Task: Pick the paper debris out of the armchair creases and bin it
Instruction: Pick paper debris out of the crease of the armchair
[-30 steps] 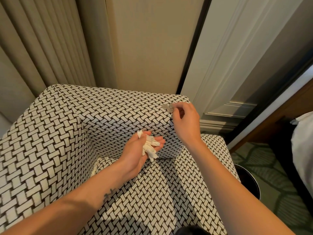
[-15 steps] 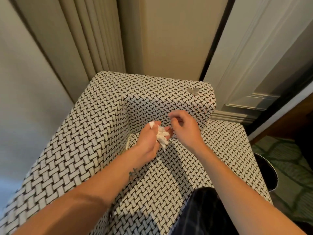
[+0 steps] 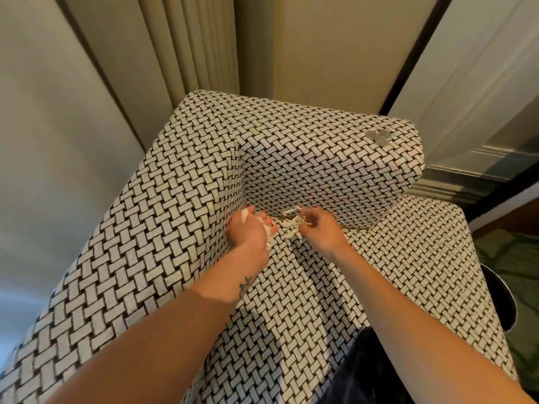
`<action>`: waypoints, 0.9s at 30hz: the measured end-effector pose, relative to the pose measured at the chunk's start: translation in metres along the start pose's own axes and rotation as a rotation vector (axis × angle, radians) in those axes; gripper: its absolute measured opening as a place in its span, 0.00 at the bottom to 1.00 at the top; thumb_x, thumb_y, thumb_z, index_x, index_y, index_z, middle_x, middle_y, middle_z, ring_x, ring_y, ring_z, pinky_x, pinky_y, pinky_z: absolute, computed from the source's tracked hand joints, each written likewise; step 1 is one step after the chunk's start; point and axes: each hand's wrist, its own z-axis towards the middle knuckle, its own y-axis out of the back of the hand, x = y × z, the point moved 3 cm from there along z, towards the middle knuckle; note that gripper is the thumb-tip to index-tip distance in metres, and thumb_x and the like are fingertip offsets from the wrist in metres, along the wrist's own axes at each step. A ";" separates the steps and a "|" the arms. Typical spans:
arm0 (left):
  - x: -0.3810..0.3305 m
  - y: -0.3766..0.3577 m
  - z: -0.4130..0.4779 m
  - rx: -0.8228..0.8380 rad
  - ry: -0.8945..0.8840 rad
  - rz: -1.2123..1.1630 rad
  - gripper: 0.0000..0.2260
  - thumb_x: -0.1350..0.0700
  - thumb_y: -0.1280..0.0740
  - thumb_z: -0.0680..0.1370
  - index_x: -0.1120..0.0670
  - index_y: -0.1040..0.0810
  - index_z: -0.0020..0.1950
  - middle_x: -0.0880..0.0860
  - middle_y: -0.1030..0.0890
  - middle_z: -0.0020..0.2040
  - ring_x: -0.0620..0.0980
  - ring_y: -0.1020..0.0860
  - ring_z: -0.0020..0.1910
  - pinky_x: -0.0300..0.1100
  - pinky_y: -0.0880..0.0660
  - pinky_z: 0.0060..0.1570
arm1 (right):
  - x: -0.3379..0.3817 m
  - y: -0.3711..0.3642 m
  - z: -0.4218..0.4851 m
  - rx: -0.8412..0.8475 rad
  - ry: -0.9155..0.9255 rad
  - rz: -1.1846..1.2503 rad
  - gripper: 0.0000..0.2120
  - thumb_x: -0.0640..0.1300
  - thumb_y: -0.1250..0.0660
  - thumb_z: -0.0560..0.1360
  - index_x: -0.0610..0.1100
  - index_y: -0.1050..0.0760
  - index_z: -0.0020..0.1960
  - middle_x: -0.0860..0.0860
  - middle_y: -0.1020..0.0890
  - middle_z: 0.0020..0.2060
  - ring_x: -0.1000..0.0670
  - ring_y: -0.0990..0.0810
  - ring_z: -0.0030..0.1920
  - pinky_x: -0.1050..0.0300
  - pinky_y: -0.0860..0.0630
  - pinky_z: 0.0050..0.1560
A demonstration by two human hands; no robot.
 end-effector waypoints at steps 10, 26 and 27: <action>0.009 -0.006 0.017 0.044 0.164 -0.162 0.08 0.57 0.44 0.82 0.56 0.27 0.47 0.56 0.23 0.36 0.53 0.24 0.33 0.46 0.23 0.33 | -0.024 -0.038 0.043 0.017 0.093 -0.183 0.17 0.44 0.27 0.77 0.47 0.21 0.66 0.47 0.18 0.52 0.56 0.23 0.39 0.65 0.27 0.43; 0.014 -0.018 -0.016 0.038 0.292 -0.134 0.22 0.43 0.45 0.84 0.58 0.19 0.53 0.58 0.15 0.44 0.54 0.17 0.43 0.45 0.21 0.45 | 0.040 -0.013 -0.026 -0.002 0.417 -0.100 0.20 0.47 0.36 0.82 0.57 0.29 0.73 0.55 0.22 0.53 0.59 0.22 0.46 0.65 0.23 0.44; 0.013 -0.020 -0.018 0.068 0.296 -0.151 0.22 0.42 0.44 0.84 0.58 0.19 0.52 0.57 0.16 0.42 0.54 0.17 0.43 0.46 0.20 0.46 | 0.040 -0.015 -0.030 0.007 0.430 -0.186 0.24 0.50 0.36 0.82 0.59 0.35 0.76 0.55 0.23 0.54 0.58 0.23 0.48 0.64 0.23 0.49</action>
